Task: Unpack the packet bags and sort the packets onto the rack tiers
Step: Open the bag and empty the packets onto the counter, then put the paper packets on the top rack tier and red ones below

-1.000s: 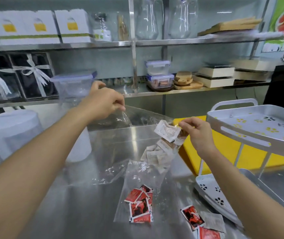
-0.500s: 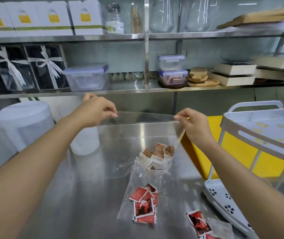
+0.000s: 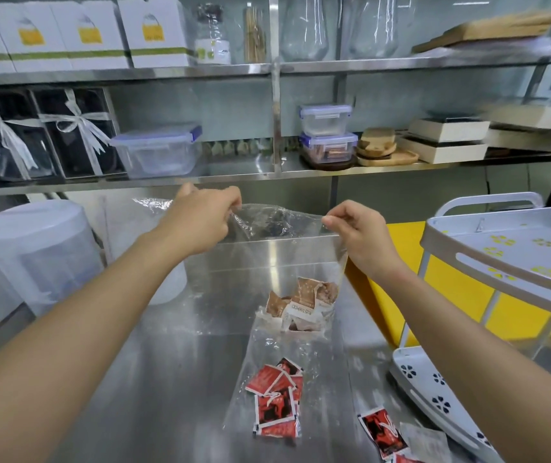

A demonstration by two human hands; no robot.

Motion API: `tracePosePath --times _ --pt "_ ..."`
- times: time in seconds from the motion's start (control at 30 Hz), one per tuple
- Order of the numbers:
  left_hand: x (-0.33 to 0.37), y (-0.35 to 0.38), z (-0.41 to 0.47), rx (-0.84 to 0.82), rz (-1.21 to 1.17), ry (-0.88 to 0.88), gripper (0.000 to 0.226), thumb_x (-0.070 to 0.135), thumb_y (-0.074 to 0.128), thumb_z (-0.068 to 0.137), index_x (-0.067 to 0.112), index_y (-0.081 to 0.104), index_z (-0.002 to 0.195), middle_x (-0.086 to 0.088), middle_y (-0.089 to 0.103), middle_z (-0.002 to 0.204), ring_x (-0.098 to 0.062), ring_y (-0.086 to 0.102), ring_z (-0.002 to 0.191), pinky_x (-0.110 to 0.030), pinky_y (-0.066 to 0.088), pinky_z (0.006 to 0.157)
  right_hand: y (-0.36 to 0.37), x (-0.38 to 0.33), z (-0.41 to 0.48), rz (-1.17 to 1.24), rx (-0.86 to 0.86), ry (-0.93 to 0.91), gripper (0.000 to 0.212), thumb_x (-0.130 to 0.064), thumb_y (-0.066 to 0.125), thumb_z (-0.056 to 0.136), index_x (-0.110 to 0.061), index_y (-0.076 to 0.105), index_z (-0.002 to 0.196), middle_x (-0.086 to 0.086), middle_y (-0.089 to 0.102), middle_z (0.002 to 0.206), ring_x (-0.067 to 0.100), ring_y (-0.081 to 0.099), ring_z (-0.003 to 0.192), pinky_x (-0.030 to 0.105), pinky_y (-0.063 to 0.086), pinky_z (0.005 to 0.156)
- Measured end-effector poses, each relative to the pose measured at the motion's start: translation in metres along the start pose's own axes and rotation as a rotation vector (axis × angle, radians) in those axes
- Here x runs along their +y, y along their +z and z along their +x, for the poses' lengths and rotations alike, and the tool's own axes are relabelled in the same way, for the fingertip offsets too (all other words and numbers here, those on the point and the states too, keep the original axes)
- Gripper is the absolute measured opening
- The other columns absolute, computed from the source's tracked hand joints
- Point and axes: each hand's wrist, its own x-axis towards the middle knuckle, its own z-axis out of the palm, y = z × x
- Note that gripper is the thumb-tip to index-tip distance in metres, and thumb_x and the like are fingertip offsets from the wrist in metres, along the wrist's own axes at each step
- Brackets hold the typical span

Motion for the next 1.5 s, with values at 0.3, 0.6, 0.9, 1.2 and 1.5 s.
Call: tracePosePath --times 0.3,0.6,0.9,1.2,1.5 --pt "0.06 0.006 -0.003 -0.264 -0.219 0.111 0.073 0.076 0.054 0.062 0.053 0.035 0.128 0.004 0.048 0.095 -0.026 0.054 0.101 -0.044 0.047 0.089 -0.015 -0.015 -0.007 -0.021 -0.116 -0.063 0.012 -0.012 0.061 0.085 -0.002 0.066 0.085 0.004 0.063 0.077 0.017 0.058 0.075 0.027 0.045 0.068" --pt "0.119 0.007 0.006 -0.044 -0.671 0.162 0.021 0.036 0.067 0.08 0.016 0.073 0.076 0.006 0.034 0.07 -0.013 0.041 0.072 -0.041 0.036 0.083 -0.054 -0.031 -0.016 0.146 -0.019 -0.103 0.006 -0.004 0.062 0.083 0.001 0.066 0.082 0.004 0.063 0.073 0.018 0.058 0.073 0.036 0.049 0.07" --pt "0.156 -0.025 0.026 0.208 -0.829 0.23 0.021 0.026 0.07 0.079 0.007 0.073 0.073 0.003 0.045 0.069 -0.005 0.044 0.062 -0.02 0.036 0.06 -0.091 -0.036 -0.028 0.314 0.211 -0.049 0.024 -0.028 0.066 0.078 -0.019 0.058 0.098 0.001 0.06 0.085 0.014 0.057 0.081 0.03 0.049 0.071" --pt "0.188 -0.089 0.062 0.367 -0.868 0.248 0.024 0.03 0.068 0.08 0.011 0.067 0.064 0.006 0.05 0.07 -0.012 0.052 0.075 -0.03 0.042 0.082 -0.118 -0.041 -0.043 0.171 0.301 -0.039 0.016 -0.012 0.068 0.08 -0.025 0.062 0.074 -0.009 0.061 0.069 0.01 0.055 0.07 0.026 0.047 0.068" --pt "0.234 -0.136 0.081 0.411 -1.014 0.277 0.026 0.025 0.067 0.08 0.016 0.063 0.057 0.008 0.055 0.057 -0.002 0.051 0.056 -0.024 0.047 0.069 -0.163 -0.047 -0.063 0.111 0.468 0.003 0.011 -0.012 0.066 0.082 -0.022 0.069 0.078 -0.01 0.067 0.071 0.003 0.062 0.067 0.016 0.05 0.066"
